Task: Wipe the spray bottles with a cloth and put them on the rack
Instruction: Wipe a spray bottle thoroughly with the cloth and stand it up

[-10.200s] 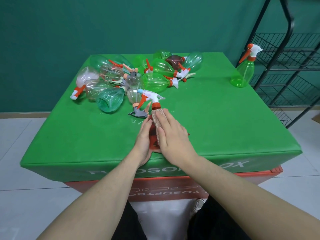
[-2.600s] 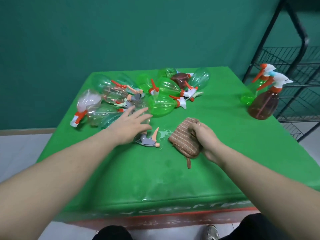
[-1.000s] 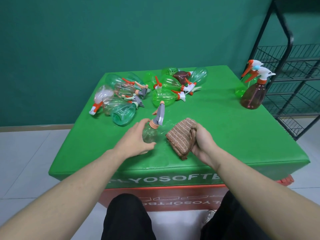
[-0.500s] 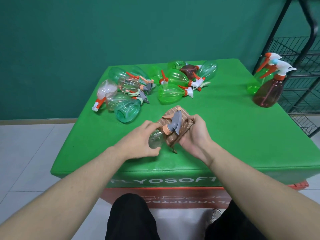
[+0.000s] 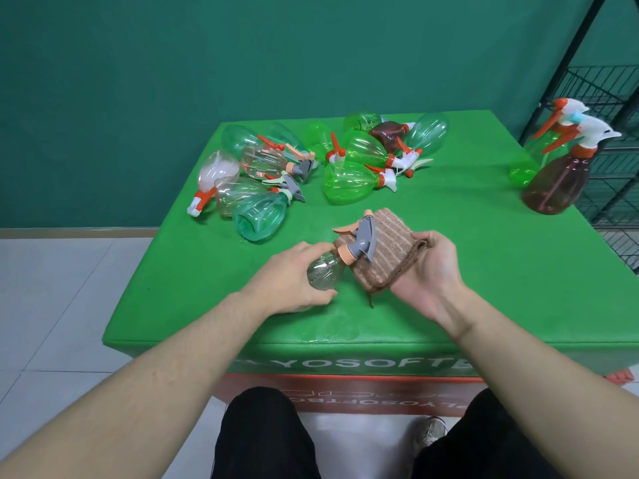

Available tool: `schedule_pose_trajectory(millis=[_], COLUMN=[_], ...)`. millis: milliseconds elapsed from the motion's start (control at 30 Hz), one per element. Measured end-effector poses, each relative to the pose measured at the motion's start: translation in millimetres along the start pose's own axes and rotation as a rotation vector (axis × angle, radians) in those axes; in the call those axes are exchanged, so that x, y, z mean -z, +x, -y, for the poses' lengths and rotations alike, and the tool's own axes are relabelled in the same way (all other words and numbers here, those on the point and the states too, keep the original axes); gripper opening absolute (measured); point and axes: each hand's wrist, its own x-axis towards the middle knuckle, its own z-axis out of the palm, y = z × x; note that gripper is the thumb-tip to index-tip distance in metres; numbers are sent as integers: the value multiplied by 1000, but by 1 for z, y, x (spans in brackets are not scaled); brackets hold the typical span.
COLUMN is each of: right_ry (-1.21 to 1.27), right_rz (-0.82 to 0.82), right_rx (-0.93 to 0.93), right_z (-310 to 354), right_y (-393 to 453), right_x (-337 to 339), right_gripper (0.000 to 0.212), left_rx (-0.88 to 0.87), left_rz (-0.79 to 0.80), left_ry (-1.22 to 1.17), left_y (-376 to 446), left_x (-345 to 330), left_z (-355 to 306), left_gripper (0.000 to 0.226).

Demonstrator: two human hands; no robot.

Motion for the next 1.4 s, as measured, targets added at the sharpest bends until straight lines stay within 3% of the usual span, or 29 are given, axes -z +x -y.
schedule_pose_trajectory(millis=[267,400,533,767,1133,1400], right_ry=[-10,-9,31,-46,-323,-366], right_rz=[4,-42,-57,-94,-88,-177], right_rx=[-26,-84,-75,99,91,188], right_z=[-4,-15,-14,1,3,15], right_y=[22,44,45,24,-12,-5], right_x=[-11,-22,-23,-14,-4,-6], right_gripper=[56,38,41,58,53,19], left_rx=[-9,-9,25,113,228,171], left_rz=[3,1,16,49,-24,-43], left_ry=[16,19,30,85,12,72], left_y=[3,2,5,14,8,-11], left_x=[-2,-1,-1,-4,5,6], left_z=[-3,-6,-8,-14,-26,-14], left_gripper=[85,82,83,81,81,84])
